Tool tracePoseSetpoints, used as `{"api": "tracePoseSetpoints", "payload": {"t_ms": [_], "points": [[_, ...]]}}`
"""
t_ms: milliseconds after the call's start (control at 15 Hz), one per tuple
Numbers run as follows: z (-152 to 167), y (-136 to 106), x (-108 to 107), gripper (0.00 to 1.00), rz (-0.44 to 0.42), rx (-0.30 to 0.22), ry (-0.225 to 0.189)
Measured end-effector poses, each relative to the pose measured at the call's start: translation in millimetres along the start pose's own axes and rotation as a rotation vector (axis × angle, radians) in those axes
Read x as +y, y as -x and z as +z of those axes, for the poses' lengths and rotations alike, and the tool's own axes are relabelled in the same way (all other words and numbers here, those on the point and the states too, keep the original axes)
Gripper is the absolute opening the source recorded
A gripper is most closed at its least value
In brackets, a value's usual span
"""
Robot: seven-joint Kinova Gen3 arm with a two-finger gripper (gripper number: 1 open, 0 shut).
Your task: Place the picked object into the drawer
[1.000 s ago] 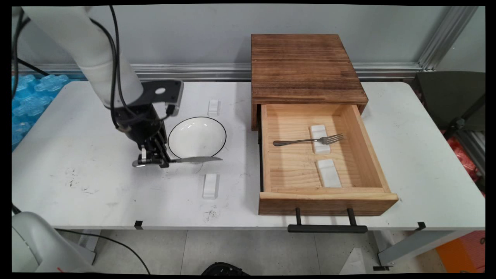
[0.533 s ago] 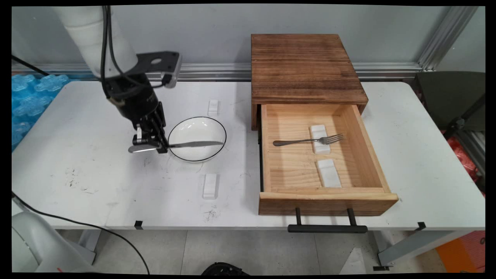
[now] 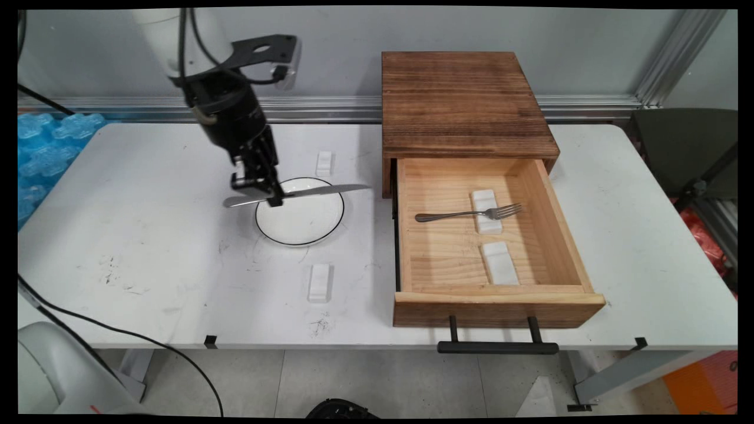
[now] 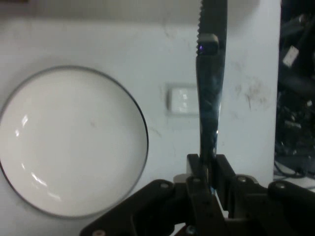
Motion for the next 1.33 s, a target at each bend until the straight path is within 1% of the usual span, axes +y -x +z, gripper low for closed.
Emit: {"api": "tracePoseSetpoints", "payload": {"t_ms": [67,400,733,1067,1333], "points": [[0.3,-4.0,-1.1,0.0,0.002,0.007,-0.002],[13.8,-40.7,-5.1,0.0,0.016,0.065,-0.019],[45.1,-80.8,-6.6,0.0,0.05,0.12,-0.043],[77.6,-124.6,-4.4,0.0,0.064,0.177,-0.061],[92.1,-147.9,-2.2,0.0,0.067,0.205,-0.071]]}}
